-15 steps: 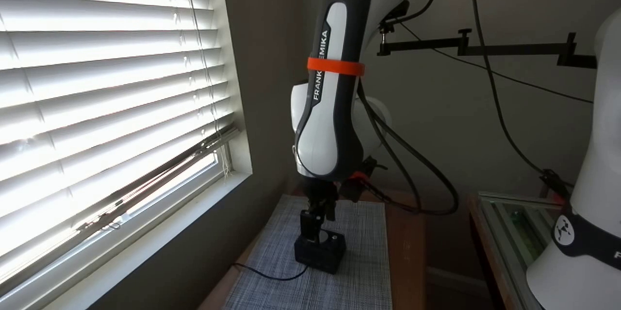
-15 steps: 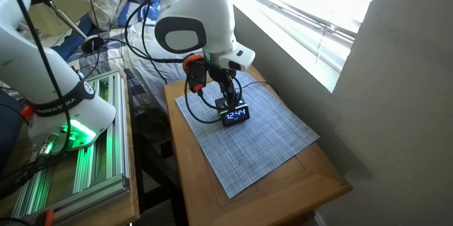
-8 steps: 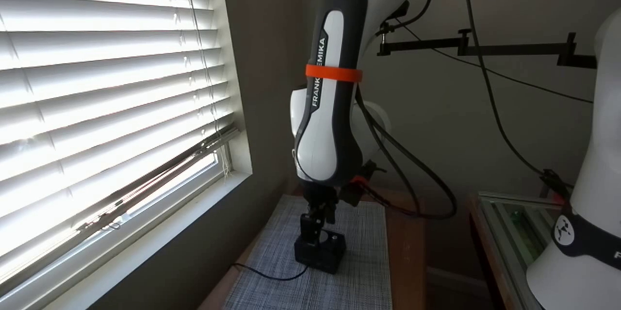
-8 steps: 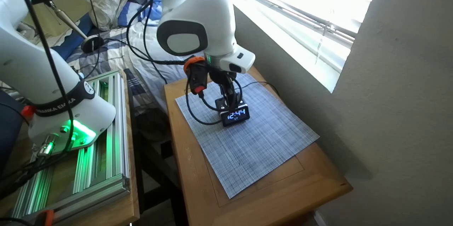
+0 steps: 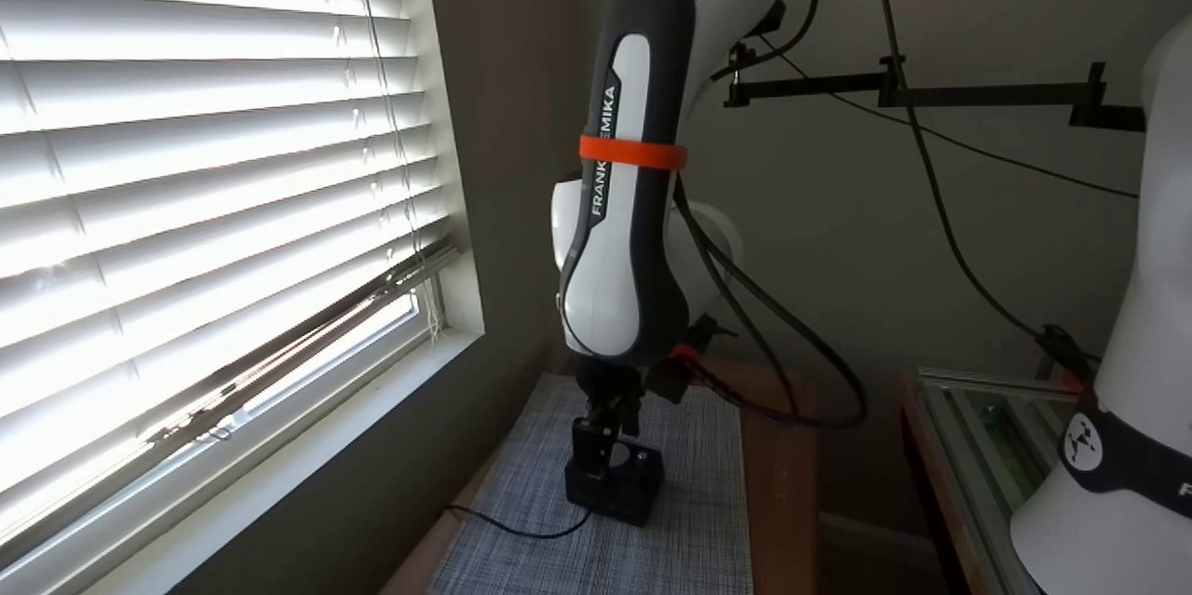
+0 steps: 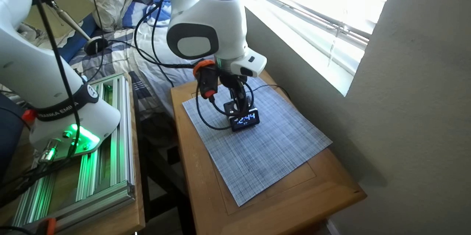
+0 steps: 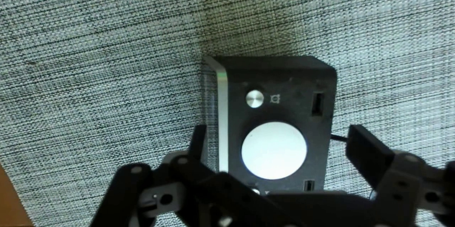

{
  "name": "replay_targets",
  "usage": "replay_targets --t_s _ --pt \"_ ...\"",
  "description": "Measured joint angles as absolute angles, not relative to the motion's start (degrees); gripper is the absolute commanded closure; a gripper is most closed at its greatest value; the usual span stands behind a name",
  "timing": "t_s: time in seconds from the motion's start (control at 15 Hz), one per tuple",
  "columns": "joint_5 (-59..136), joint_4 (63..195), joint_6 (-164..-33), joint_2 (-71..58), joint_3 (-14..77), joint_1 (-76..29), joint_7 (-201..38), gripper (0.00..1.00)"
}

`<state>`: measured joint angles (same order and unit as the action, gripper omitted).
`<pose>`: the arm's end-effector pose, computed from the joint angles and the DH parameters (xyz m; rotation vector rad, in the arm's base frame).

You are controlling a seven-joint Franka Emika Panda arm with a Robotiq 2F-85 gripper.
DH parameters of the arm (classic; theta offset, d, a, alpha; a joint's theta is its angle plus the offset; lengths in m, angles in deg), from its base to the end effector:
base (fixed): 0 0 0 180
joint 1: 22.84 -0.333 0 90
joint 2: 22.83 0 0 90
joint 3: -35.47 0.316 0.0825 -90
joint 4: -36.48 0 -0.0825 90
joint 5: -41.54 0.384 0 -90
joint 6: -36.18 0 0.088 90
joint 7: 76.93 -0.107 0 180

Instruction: Twist the clock

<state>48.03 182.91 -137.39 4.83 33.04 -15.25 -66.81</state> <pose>0.4196 -0.0855 0.0937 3.1311 -0.1663 -0.0137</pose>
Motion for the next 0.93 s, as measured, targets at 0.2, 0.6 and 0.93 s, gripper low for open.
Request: replay_targets --t_s 0.2,0.6,0.93 --pt "48.03 182.32 -137.39 5.47 33.04 -15.23 -66.81 0.0" --pt "48.03 181.25 -137.39 6.63 33.04 -14.88 -66.81 0.0" --pt "48.03 180.61 -137.39 7.4 33.04 -14.55 -66.81 0.26"
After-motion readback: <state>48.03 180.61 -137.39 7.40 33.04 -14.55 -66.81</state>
